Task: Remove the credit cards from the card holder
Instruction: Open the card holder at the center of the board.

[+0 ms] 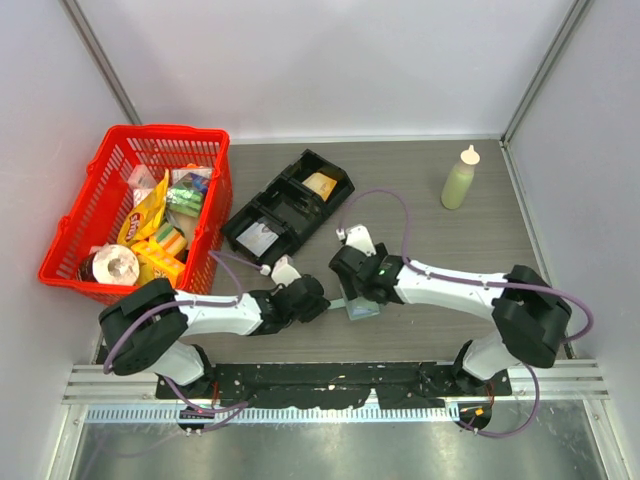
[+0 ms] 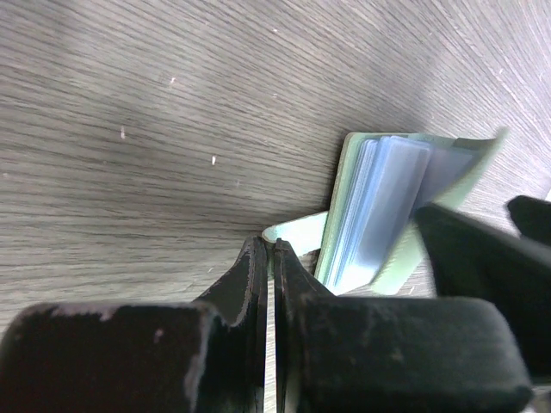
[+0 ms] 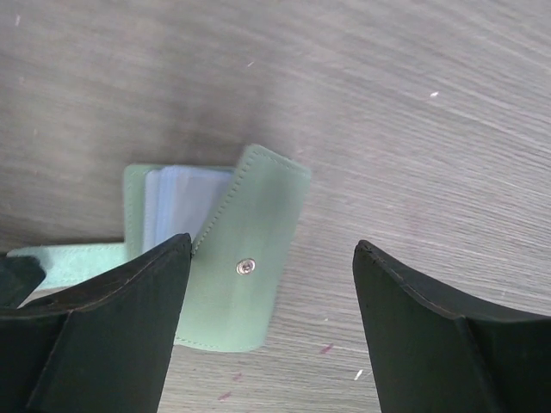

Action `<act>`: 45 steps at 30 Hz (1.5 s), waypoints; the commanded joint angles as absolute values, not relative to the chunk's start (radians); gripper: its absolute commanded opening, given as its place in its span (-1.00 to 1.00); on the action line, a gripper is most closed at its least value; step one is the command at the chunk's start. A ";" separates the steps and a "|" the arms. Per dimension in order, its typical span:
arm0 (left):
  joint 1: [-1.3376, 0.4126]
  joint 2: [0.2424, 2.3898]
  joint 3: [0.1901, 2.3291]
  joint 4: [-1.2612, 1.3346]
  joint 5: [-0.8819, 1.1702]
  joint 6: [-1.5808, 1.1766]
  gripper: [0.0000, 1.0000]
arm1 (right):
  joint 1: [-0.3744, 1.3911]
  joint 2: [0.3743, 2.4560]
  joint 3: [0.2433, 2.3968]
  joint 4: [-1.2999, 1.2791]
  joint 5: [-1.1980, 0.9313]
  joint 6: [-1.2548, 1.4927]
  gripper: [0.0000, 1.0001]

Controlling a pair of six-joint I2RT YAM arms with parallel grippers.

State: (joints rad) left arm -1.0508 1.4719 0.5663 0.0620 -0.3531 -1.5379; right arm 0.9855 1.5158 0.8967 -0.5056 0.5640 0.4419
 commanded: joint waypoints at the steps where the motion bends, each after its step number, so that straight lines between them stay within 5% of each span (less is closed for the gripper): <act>1: -1.049 1.439 0.560 -0.060 -0.411 -1.537 -1.00 | 0.888 1.399 0.878 -0.525 0.551 0.430 0.57; 9: -1.051 1.421 0.569 -0.120 -0.436 -1.537 -1.00 | 0.675 1.338 0.704 -0.419 0.278 0.485 0.46; 18: -1.052 1.388 0.568 -0.181 -0.471 -1.543 -0.96 | 0.634 1.351 0.643 -0.328 0.157 0.485 0.13; 30: -1.057 1.236 0.735 -0.390 -0.568 -1.396 0.34 | 0.632 1.328 0.626 -0.299 0.126 0.454 0.08; 33: -1.055 1.276 0.816 -0.388 -0.500 -1.327 0.52 | 0.632 1.302 0.627 -0.299 0.127 0.456 0.10; 45: -1.057 1.394 0.882 -0.360 -0.408 -1.301 0.27 | 0.634 1.100 0.687 -0.301 0.016 0.446 0.13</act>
State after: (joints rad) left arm -1.0538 1.3952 0.8562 -0.3584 -0.4156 -1.3239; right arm 0.6292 1.1713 0.6342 -0.3450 0.1085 0.4507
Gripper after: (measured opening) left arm 0.653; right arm 0.580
